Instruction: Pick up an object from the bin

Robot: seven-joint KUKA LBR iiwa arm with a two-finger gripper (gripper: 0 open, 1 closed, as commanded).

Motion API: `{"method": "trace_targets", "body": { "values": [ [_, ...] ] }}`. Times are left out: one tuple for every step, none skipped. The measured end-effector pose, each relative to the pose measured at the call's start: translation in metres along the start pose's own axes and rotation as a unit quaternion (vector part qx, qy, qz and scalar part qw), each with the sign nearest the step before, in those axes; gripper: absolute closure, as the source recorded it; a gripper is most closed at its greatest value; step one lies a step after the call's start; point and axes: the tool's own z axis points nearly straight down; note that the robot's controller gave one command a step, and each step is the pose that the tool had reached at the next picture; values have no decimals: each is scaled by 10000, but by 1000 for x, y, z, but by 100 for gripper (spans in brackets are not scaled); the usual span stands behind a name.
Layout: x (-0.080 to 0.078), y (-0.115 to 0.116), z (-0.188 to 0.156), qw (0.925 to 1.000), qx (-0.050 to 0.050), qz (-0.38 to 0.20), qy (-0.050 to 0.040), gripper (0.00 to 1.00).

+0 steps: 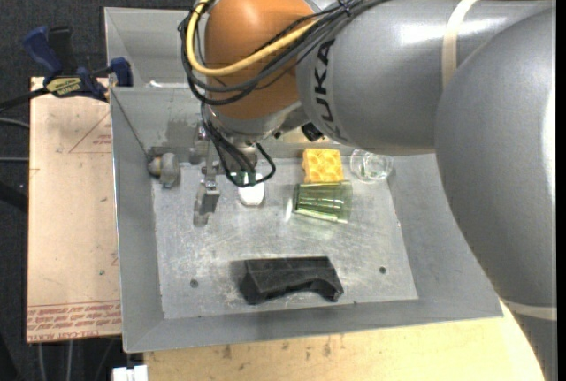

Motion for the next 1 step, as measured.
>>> {"method": "trace_targets", "body": {
  "values": [
    [-2, -1, -4, 10000, -7, 17, -39, 0]
  ]
}}
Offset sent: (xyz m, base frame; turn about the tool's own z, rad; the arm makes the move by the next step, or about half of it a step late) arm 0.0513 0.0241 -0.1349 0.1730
